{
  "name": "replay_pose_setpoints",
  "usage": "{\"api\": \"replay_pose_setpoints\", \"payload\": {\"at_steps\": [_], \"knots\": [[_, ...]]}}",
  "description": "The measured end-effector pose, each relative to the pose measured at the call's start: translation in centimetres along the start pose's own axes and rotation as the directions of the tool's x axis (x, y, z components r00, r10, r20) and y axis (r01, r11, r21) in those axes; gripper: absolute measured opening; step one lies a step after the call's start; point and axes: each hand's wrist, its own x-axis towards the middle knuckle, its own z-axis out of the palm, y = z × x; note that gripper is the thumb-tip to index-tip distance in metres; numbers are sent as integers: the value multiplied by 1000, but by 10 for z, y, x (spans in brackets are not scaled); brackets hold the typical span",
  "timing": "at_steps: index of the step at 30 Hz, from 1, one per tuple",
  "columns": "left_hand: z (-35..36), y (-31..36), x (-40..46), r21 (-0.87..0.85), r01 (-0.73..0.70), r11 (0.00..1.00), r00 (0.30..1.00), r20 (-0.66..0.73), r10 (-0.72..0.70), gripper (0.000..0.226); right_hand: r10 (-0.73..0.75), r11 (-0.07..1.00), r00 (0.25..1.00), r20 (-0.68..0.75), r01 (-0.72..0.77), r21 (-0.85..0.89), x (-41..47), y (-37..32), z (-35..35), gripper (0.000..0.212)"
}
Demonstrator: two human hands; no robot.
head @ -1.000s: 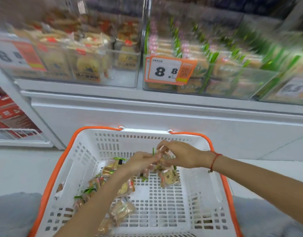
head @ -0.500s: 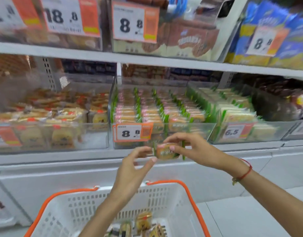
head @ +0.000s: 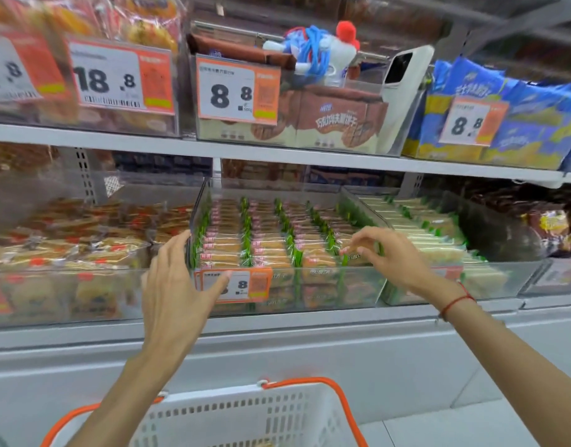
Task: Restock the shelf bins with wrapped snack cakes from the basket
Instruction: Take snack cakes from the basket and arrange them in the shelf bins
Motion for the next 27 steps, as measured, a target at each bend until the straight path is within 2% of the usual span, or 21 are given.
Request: {"api": "replay_pose_setpoints", "payload": {"at_steps": [2, 5, 7, 11, 19, 22, 25, 27], "knots": [[0, -1, 1, 17, -1, 1000, 1000, 6, 1, 81, 20, 1000, 996, 83, -19, -11, 7, -1, -6, 13], [-1, -1, 2, 31, -2, 1000, 1000, 5, 2, 82, 7, 964, 987, 162, 37, -263, 13, 3, -15, 9], [-1, -1, 2, 33, -2, 999, 1000, 11, 2, 83, -5, 934, 987, 163, 63, -352, 14, 3, -17, 9], [-1, -3, 3, 37, -4, 999, 1000, 19, 3, 84, 7, 911, 986, 165, 62, -407, 18, -3, -9, 9], [-3, -1, 3, 44, 7, 999, 998, 55, -9, 86, 89, 943, 916, 391, 49, -329, 22, -7, -20, 21], [-7, -1, 2, 2, -4, 1000, 998, 65, 4, 86, 67, 962, 952, 298, 18, -273, 6, -8, -22, 27], [-13, -7, -10, -128, -49, 991, 999, 6, 50, 80, 11, 997, 993, 118, -2, -73, -19, -22, -16, 29], [-17, -17, -28, -199, -93, 976, 995, -51, 84, 70, -43, 998, 994, 99, 40, 39, -36, -39, -6, 29]]}}
